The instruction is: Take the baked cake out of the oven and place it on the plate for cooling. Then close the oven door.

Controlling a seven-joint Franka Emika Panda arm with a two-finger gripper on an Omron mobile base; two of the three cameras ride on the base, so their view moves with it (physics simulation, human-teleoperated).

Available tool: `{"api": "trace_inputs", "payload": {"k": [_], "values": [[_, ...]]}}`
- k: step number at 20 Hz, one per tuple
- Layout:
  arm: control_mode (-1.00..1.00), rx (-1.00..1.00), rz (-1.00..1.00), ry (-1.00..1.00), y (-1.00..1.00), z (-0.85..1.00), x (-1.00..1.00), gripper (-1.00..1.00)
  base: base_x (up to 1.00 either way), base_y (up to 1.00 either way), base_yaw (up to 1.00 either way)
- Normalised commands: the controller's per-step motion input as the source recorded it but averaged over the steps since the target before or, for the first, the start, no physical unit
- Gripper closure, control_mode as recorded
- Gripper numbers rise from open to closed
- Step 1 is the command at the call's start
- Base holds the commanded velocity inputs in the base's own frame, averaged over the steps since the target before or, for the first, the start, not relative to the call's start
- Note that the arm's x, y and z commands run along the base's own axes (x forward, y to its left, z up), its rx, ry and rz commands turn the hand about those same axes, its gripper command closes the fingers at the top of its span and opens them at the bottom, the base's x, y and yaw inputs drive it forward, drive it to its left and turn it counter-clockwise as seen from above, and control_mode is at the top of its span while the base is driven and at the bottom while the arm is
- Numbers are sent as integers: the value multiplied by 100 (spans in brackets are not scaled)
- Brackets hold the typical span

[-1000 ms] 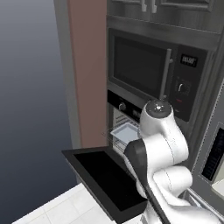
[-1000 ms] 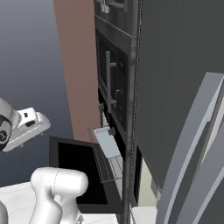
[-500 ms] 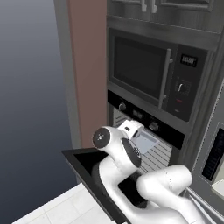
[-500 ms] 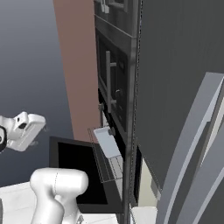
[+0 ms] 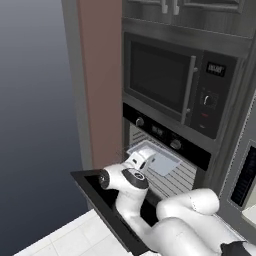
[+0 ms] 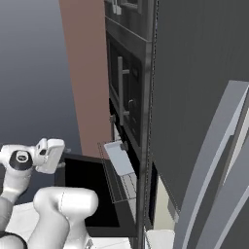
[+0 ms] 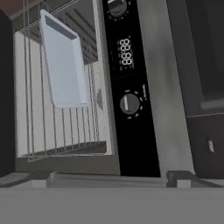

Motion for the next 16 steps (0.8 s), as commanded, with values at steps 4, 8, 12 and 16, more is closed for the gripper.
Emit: {"api": "trace_inputs", "payload": {"k": [4,8,12,16], "values": [[-100,-11,-16,3,-7,-56,83,-100,0,0,0],[-100,-4,-14,6,-22,-40,79,-100,0,0,0],[-100,-2,-12,7,-14,-39,61,-100,0,0,0],[-100,-6,-10,4,0,-50,34,-100,0,0,0]]}}
